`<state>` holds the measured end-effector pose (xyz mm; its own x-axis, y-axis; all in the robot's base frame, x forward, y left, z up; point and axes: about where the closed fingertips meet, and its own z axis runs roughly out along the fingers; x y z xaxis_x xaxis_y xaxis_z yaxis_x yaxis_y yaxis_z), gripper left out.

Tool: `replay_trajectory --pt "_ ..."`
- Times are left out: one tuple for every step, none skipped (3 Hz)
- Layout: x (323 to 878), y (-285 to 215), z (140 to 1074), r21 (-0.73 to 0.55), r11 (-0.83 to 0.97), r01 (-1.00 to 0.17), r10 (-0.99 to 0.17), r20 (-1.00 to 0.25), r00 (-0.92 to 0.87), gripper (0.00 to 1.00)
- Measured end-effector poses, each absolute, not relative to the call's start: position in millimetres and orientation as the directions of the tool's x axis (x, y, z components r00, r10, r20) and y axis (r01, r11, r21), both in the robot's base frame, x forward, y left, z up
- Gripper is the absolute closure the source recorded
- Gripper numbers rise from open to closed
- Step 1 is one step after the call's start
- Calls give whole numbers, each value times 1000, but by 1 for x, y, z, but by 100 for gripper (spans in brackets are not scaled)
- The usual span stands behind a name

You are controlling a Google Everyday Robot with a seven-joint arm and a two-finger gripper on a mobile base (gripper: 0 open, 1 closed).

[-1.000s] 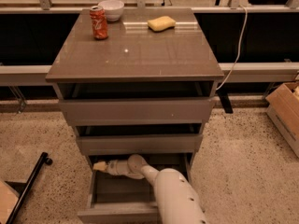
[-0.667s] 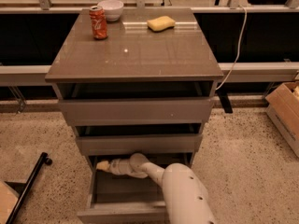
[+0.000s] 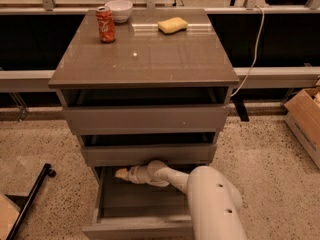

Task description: Pick orange from bottom drawer and place on counter

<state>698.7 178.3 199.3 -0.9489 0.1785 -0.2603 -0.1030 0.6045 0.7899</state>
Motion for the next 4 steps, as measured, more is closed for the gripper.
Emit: replay_trajectory --pt "699 178 199 790 605 -103 178 -260 -949 100" --pt "699 178 199 790 605 -103 178 -260 -949 100" --pt "699 178 199 790 605 -103 178 -260 -949 100" --pt "699 178 199 790 605 -103 178 -260 -949 85"
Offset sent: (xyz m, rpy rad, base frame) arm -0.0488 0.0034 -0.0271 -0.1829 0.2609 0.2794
